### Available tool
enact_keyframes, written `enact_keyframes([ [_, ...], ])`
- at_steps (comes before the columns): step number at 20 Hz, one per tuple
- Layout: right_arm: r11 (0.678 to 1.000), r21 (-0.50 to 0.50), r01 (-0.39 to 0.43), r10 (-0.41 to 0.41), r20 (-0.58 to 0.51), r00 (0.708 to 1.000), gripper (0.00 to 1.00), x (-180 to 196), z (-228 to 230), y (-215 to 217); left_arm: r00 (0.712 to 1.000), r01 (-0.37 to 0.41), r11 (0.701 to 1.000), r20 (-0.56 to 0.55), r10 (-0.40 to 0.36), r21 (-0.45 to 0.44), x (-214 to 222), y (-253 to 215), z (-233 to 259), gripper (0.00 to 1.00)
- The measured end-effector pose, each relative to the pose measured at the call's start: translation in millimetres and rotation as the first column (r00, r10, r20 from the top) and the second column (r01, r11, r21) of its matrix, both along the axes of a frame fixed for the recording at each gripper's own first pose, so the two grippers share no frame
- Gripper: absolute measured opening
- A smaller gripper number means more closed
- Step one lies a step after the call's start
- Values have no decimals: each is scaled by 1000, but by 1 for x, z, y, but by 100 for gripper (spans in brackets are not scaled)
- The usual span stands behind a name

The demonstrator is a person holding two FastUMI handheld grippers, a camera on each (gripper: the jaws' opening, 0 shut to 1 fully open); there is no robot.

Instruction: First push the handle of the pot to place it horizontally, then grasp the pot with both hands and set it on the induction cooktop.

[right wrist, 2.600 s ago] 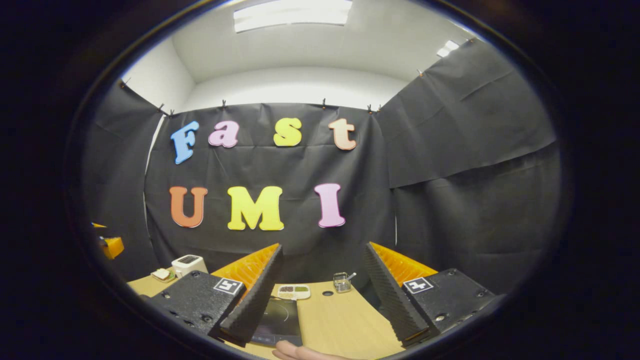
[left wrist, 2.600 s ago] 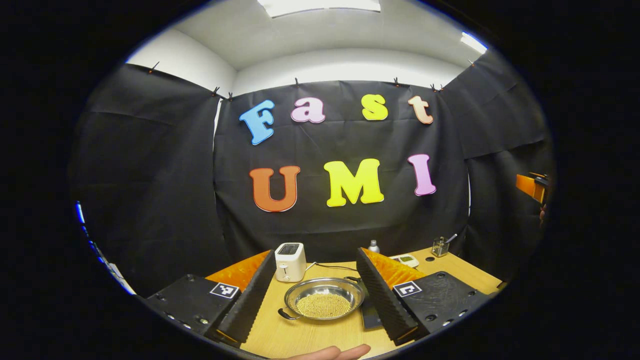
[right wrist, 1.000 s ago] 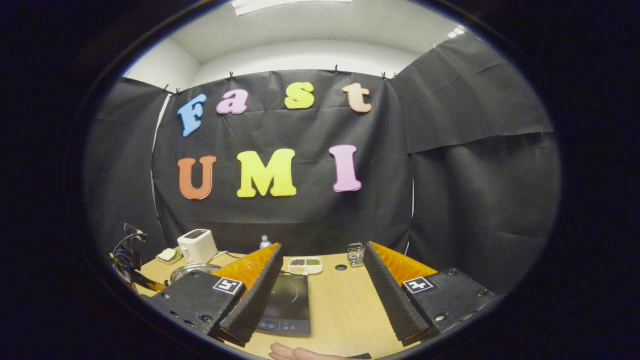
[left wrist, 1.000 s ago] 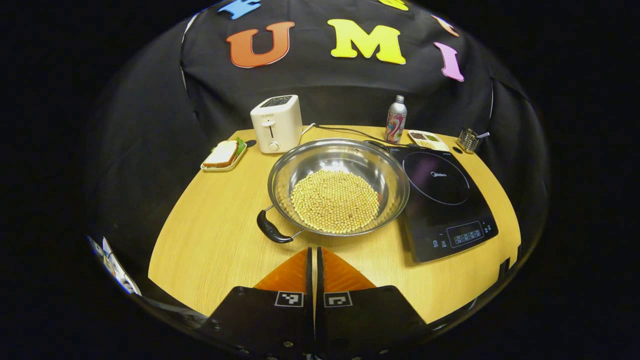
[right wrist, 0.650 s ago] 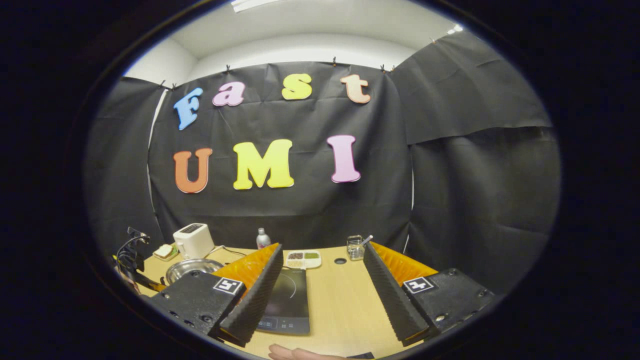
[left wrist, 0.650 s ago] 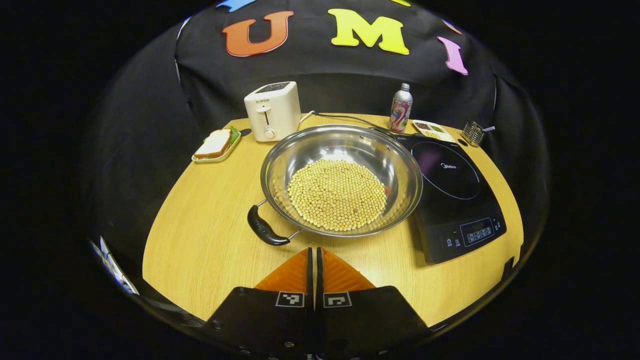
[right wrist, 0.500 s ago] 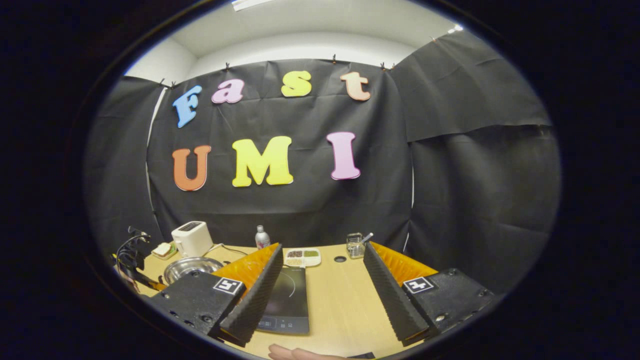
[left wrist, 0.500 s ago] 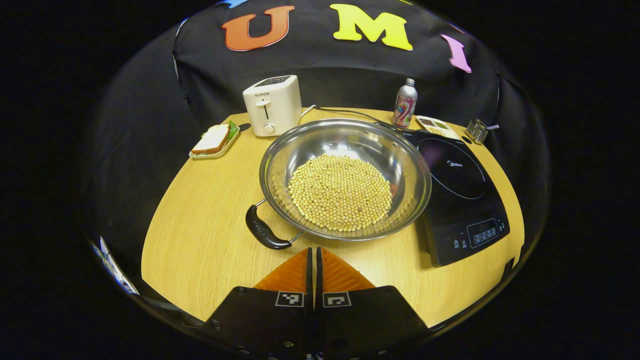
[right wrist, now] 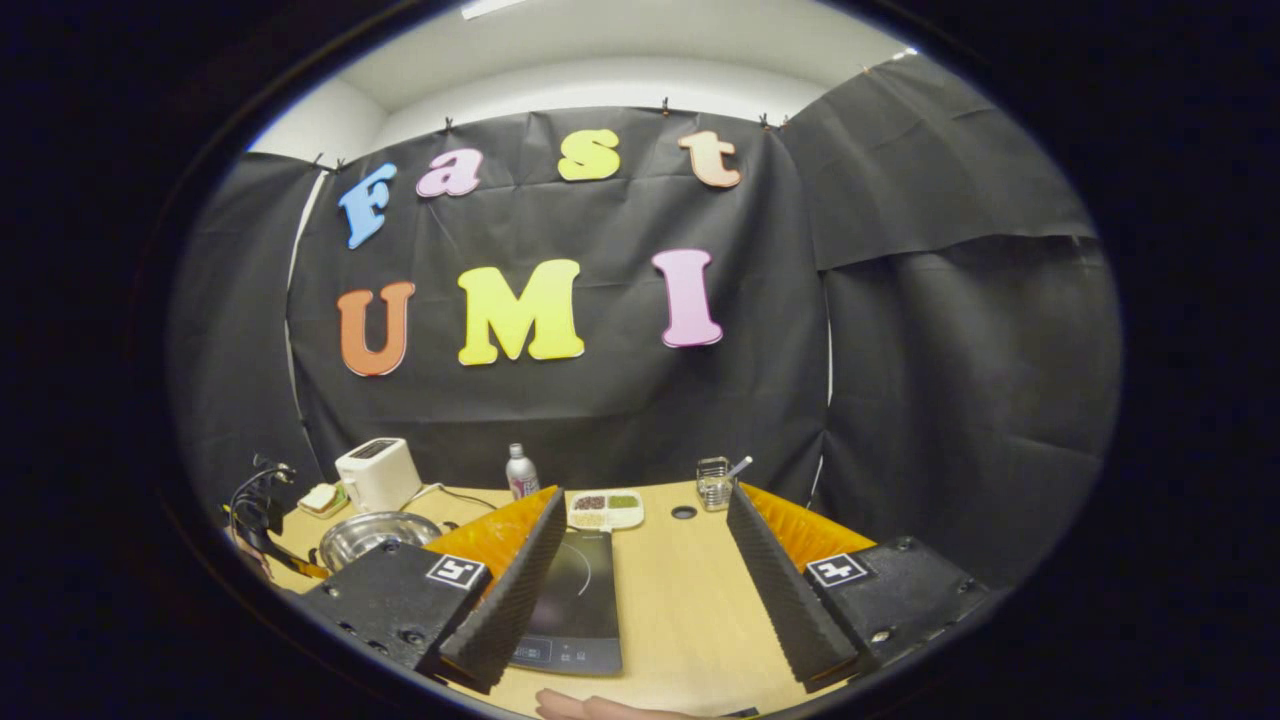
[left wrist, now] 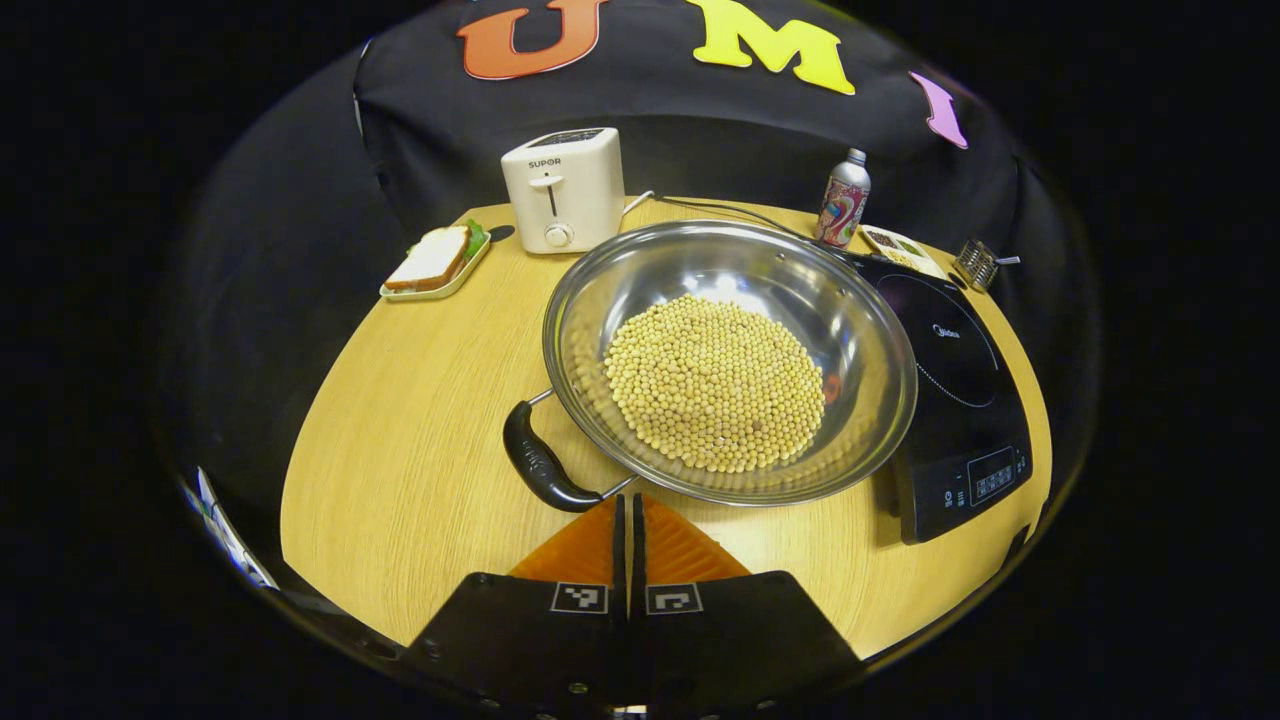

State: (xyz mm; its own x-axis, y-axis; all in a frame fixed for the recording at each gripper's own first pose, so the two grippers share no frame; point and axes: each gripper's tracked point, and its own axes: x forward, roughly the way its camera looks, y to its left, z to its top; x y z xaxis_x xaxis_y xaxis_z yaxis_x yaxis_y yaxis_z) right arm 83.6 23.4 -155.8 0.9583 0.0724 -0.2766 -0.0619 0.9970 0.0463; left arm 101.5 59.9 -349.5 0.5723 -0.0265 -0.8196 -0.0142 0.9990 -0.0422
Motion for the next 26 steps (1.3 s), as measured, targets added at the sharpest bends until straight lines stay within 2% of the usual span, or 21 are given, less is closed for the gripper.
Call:
enact_keyframes([
  [2,1000,-2,-8,8,-7,1000,98,6,-2,4,1000,-1,1000,-7,1,-11,3,4,-2,10],
  [3,1000,-6,-9,9,-7,1000,98,9,-2,6,1000,-3,1000,-11,3,-14,6,6,-2,0],
  [5,1000,-16,-11,10,-7,1000,98,13,-2,10,1000,-15,1000,-17,14,-16,12,14,-2,0],
  [6,1000,-18,-10,10,-9,1000,98,15,-3,12,1000,-20,1000,-19,20,-16,15,16,-3,10],
  [7,1000,-19,-10,10,-11,1000,98,17,-3,14,999,-23,1000,-23,22,-15,16,20,-3,0],
  [9,1000,-15,-3,3,-11,1000,98,21,-2,18,999,-28,1000,-32,27,-13,20,25,-2,0],
  [10,1000,-12,0,0,-10,1000,100,23,-1,19,999,-29,1000,-36,28,-7,23,29,-2,10],
  [11,1000,-8,3,-3,-7,1000,98,24,0,21,999,-30,1000,-39,30,-2,26,32,-3,0],
  [12,1000,-7,7,-7,-5,1000,98,25,0,23,999,-30,1000,-40,30,2,29,35,-2,10],
  [13,1000,-4,3,-3,-4,1000,98,27,2,26,999,-33,999,-41,33,5,31,38,-3,0],
  [14,1000,5,-12,12,-3,1000,98,27,4,32,998,-40,999,-41,40,8,35,41,-2,0],
  [15,1000,17,-21,21,-1,1000,98,29,6,36,998,-39,999,-44,39,14,37,44,-3,10],
  [16,1000,22,-21,21,0,1000,98,32,6,36,998,-37,999,-44,38,21,40,46,-3,0],
  [19,1000,9,-7,7,10,1000,98,37,8,36,998,-44,999,-42,46,32,50,54,-2,0],
  [20,1000,6,-4,4,11,1000,98,38,8,37,998,-47,998,-39,48,34,53,55,-1,10],
  [21,1000,8,-6,6,9,1000,98,39,7,40,998,-49,998,-37,50,35,57,58,-1,0],
  [23,1000,7,-12,12,6,1000,98,42,5,46,998,-51,998,-31,52,38,65,61,1,0],
  [24,1000,-2,-9,9,5,1000,98,45,3,46,998,-50,998,-31,51,41,68,60,1,10],
  [25,1000,-11,-4,4,4,1000,98,48,3,46,998,-50,998,-28,51,43,71,63,2,0],
  [26,1000,-16,-3,3,3,1000,98,49,1,48,998,-50,998,-26,51,43,74,63,2,0],
])
